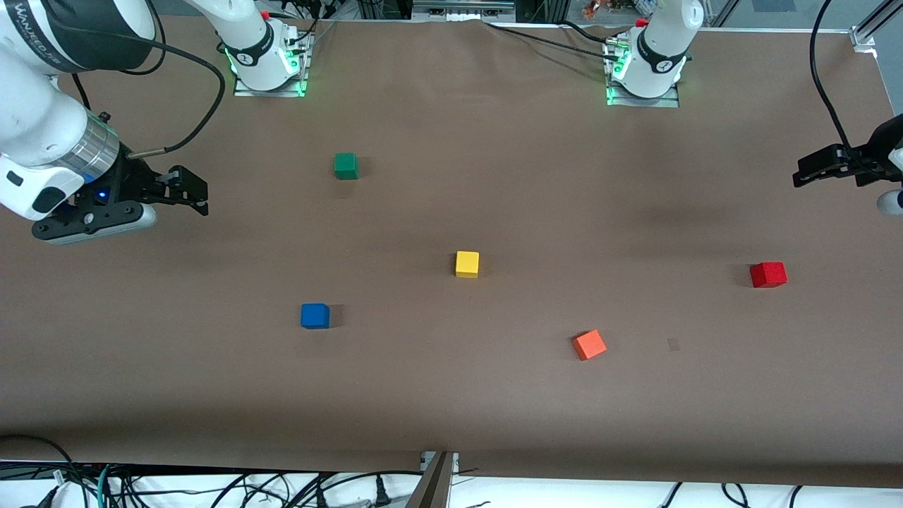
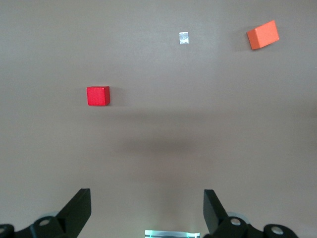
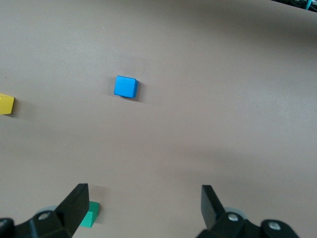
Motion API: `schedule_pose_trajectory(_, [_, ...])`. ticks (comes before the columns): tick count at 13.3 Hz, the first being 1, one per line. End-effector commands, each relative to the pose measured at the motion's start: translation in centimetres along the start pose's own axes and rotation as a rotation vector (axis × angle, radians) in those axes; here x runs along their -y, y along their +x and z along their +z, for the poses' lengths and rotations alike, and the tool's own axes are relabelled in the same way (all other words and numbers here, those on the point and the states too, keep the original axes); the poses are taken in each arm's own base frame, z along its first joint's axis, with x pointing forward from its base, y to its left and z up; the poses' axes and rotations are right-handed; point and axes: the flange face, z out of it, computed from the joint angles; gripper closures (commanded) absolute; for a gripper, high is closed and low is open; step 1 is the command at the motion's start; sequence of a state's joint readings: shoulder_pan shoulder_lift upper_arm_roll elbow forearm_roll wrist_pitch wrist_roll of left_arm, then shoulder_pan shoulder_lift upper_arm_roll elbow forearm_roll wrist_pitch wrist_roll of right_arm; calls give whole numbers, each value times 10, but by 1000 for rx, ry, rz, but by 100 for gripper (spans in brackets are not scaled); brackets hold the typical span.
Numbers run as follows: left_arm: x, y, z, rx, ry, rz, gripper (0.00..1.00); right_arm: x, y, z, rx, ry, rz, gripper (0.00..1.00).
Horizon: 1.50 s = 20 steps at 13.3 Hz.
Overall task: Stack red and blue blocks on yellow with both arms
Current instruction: 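Move the left gripper toward the red cube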
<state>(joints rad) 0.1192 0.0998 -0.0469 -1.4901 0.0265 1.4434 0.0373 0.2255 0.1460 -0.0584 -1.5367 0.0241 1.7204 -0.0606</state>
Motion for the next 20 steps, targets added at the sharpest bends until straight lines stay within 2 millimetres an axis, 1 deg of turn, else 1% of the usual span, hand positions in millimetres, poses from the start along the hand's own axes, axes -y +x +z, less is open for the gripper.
schedule_pose_trajectory(1, [4,2,-4,-11,-21,-1,0,-2,-3,-9,1,-6,-11,0])
schedule_pose_trajectory(3, [4,5,-4,-12,-23,-2,0,-6,-3,-9,1,-7,-4,0])
schedule_pose_trajectory(5, [4,5,-5,-14,-23,-2,0,-15,-8,-6,36,-5,19,0])
schedule_pose_trajectory(7, [11,6,0,-4,-24,-28,0,-17,-11,-2,67,-1,32,0])
schedule_pose_trajectory(8, [32,7,3,-1,-28,-64,0,-16,-11,-2,66,2,32,0])
schedule_pose_trajectory(9, [56,9,10,10,-30,-104,0,-16,-11,-3,63,6,33,0])
schedule_pose_trajectory(10, [95,13,27,36,-48,-162,0,-16,-11,-3,63,6,33,0])
schedule_pose_trajectory(11, [139,17,45,57,-69,-222,0,-15,-11,-3,63,5,31,0])
schedule_pose_trajectory(12, [167,25,66,87,-81,-259,0,-15,-11,-4,62,6,31,0])
schedule_pose_trajectory(14, [181,47,113,141,-57,-268,0,-14,-11,-4,62,7,30,0])
schedule_pose_trajectory(15, [187,57,130,145,0,-258,0,-14,-11,-3,63,7,30,0])
schedule_pose_trajectory(17, [189,78,166,128,21,-240,0,-16,-11,-3,65,6,31,0])
schedule_pose_trajectory(18, [191,86,188,142,12,-198,0,-16,-11,-3,65,6,31,0])
schedule_pose_trajectory(20, [198,101,233,129,-40,-21,0,-16,-11,-3,63,6,31,0])
